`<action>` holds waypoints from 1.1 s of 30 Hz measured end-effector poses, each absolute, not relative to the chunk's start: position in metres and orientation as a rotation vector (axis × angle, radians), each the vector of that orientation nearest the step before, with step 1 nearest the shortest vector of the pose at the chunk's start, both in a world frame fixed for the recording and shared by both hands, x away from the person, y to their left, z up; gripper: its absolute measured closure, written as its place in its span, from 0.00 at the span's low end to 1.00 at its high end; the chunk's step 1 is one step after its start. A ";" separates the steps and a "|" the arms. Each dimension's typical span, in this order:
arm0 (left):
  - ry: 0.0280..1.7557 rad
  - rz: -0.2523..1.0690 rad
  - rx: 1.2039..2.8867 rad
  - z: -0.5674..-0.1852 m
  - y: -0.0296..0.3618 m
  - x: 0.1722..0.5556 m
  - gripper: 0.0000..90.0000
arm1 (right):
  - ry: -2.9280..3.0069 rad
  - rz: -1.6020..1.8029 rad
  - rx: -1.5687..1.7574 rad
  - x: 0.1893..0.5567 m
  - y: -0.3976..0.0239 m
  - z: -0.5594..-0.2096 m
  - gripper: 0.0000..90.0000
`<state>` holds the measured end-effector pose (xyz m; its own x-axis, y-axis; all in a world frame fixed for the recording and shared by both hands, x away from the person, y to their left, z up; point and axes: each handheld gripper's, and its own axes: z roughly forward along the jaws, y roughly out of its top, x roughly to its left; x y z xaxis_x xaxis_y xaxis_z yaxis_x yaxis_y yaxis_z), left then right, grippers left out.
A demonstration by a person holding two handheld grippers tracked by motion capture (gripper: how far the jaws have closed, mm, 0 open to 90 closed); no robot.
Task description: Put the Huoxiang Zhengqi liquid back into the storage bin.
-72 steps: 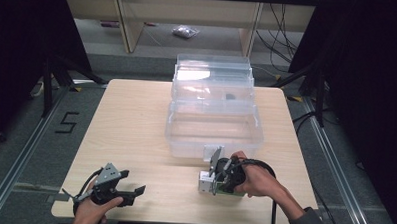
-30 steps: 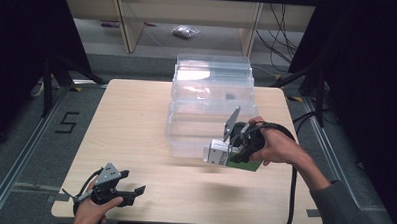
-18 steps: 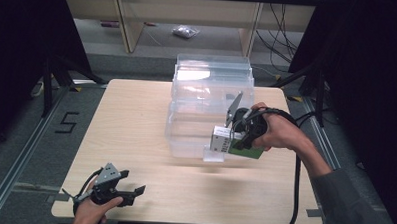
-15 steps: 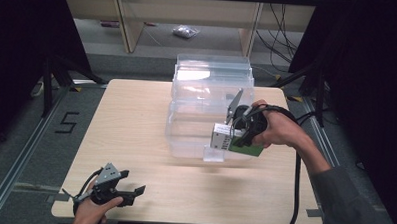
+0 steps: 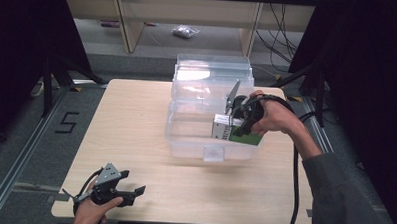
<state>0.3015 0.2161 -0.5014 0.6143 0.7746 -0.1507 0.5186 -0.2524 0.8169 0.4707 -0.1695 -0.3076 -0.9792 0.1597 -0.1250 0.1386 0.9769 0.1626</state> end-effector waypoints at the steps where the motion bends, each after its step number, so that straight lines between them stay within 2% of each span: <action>1: 1.028 0.351 1.922 -0.502 0.216 0.302 0.17 | 2.984 0.224 0.224 0.473 -0.169 -0.309 0.72; 9: 1.028 0.345 1.913 -0.502 0.216 0.302 0.17 | 2.984 0.218 0.214 0.499 -0.167 -0.326 0.72; 12: 1.026 0.344 1.921 -0.502 0.217 0.302 0.17 | 2.992 0.187 0.291 0.503 -0.167 -0.330 0.72; 33: 1.024 0.344 1.923 -0.502 0.217 0.302 0.17 | 3.013 0.193 0.292 0.522 -0.173 -0.359 0.72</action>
<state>0.3018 0.2167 -0.5019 0.6176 0.7706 -0.1575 0.5194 -0.2492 0.8174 0.5219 -0.1734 -0.3587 -0.9756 0.1978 -0.0951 0.1840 0.9734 0.1364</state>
